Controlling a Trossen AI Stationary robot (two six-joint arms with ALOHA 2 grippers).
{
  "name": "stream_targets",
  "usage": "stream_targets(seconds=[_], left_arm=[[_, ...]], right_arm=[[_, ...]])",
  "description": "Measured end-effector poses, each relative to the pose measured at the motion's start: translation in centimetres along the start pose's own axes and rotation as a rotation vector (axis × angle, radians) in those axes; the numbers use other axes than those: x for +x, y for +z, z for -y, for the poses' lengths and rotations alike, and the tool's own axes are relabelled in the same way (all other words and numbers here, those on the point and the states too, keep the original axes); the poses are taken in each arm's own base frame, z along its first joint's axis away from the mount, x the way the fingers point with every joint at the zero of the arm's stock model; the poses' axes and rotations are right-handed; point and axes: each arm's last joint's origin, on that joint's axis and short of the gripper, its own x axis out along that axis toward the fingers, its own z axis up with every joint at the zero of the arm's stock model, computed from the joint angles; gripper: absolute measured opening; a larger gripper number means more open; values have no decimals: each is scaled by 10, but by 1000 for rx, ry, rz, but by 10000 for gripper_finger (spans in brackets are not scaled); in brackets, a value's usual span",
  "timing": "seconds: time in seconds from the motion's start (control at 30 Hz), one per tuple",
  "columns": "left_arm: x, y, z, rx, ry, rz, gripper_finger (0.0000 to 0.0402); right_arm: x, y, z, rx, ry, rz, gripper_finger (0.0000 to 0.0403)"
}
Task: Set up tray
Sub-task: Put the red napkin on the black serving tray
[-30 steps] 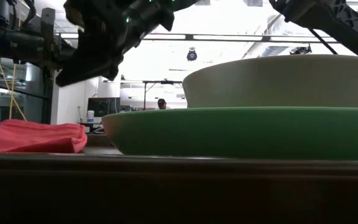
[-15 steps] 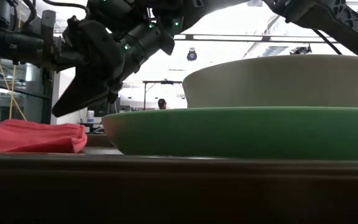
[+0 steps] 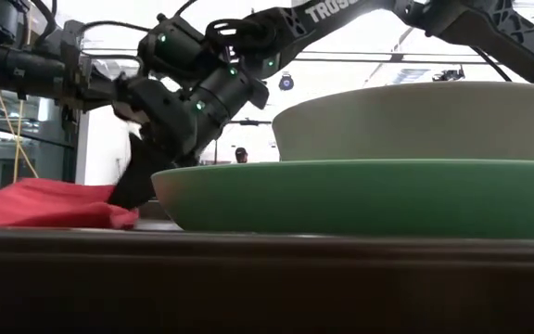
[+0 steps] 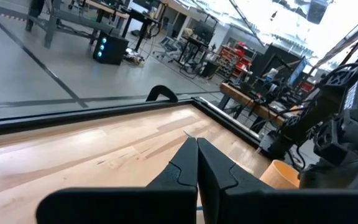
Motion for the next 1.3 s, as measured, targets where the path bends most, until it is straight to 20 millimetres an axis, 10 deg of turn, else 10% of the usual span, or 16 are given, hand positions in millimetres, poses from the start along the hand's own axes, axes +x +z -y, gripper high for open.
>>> stream_targets(seconds=[0.73, 1.3], left_arm=[[0, -1, 1, -2, -30, -17, 31], [0, -1, 1, -2, -52, -29, 31]], right_arm=[[-15, -3, 2, 291, -293, -73, 0], [-12, -3, -61, 407, -291, -102, 0]])
